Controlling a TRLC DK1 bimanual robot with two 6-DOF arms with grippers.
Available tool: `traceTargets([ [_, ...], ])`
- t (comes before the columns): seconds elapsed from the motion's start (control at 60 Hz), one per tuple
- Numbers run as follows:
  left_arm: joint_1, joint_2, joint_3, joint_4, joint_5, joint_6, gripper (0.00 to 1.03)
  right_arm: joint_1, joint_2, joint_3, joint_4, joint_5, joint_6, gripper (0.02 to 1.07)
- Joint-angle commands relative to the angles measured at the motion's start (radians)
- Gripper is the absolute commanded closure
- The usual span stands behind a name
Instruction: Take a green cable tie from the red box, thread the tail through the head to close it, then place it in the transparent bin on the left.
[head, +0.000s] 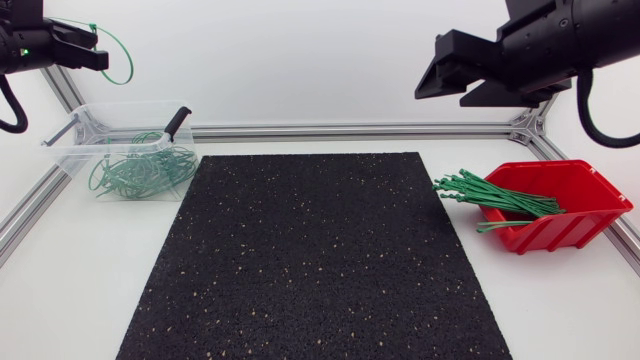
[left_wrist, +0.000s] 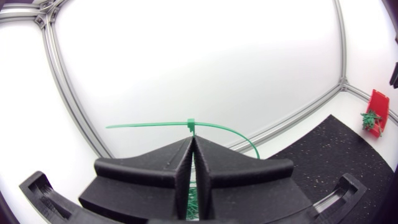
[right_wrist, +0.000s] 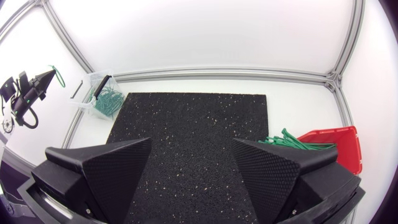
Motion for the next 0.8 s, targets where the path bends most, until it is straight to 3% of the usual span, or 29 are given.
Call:
traceTargets([
  [0.0, 0.029, 0.101, 0.069, 0.020, -0.029, 0.035, 1.00, -0.022, -0.041, -0.017, -0.010, 0.014, -0.036, 0.11],
  [0.333, 0.047, 0.335, 0.189, 0.009, -0.132, 0.064, 0.99, -0.046, -0.127, -0.058, -0.052, 0.024, -0.062, 0.09],
  [0.367, 0.042, 0.345, 0.197, 0.000, -0.171, 0.064, 0.88, -0.046, -0.132, -0.060, -0.058, 0.024, -0.062, 0.09],
  [0.383, 0.039, 0.345, 0.190, 0.003, -0.193, 0.064, 0.71, -0.046, -0.137, -0.060, -0.064, 0.023, -0.064, 0.09],
  [0.433, 0.038, 0.347, 0.177, 0.013, -0.208, 0.063, 0.46, -0.046, -0.146, -0.057, -0.078, 0.020, -0.064, 0.09],
  [0.483, 0.035, 0.353, 0.172, 0.012, -0.231, 0.063, 0.01, -0.045, -0.153, -0.052, -0.087, 0.017, -0.064, 0.09],
  [0.783, 0.009, 0.351, 0.184, -0.074, -0.311, 0.058, 0.03, -0.039, -0.203, -0.046, -0.124, 0.012, -0.061, 0.09],
])
